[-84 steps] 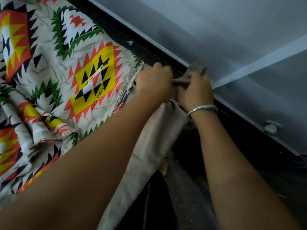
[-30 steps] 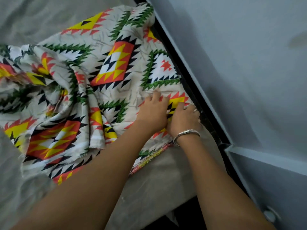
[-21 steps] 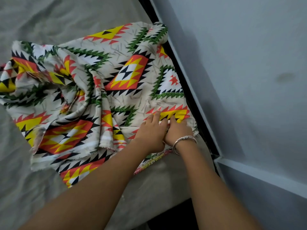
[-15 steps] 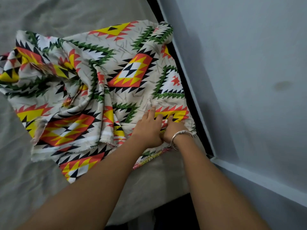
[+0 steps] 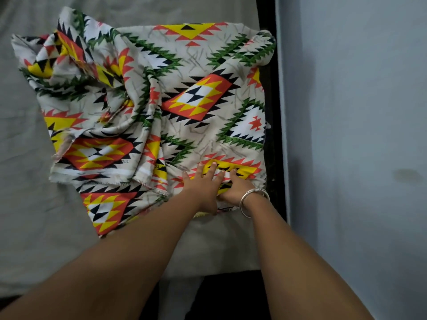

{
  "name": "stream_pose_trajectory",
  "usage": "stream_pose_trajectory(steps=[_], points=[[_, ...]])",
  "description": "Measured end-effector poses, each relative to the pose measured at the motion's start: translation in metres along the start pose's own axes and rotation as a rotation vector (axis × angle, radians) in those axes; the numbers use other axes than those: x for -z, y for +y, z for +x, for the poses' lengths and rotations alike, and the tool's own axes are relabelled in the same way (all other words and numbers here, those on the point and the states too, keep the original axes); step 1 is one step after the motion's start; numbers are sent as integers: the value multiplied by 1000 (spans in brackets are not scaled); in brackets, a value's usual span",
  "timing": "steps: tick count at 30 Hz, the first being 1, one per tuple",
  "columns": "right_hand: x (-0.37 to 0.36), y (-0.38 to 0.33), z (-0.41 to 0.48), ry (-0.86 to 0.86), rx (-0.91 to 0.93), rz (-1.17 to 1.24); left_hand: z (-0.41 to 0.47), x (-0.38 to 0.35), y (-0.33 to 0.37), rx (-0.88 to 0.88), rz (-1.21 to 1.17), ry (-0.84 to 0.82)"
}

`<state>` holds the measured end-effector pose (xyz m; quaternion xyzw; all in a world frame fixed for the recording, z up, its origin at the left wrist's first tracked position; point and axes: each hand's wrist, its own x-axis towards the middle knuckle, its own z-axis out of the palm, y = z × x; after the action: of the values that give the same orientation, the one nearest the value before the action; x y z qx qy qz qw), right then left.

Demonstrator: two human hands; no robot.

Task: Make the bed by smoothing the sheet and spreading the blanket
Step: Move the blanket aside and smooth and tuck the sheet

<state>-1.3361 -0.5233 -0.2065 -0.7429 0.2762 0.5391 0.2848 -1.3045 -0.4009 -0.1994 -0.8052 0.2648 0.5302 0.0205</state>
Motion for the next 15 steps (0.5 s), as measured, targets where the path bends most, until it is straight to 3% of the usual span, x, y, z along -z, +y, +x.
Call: stream_pose_trajectory(steps=[7,15], points=[[3,16,12,-43,136,3,30,4,7,114,19,-152],[1,11,21,-63,166,-122,28,-20,12,144,76,6]])
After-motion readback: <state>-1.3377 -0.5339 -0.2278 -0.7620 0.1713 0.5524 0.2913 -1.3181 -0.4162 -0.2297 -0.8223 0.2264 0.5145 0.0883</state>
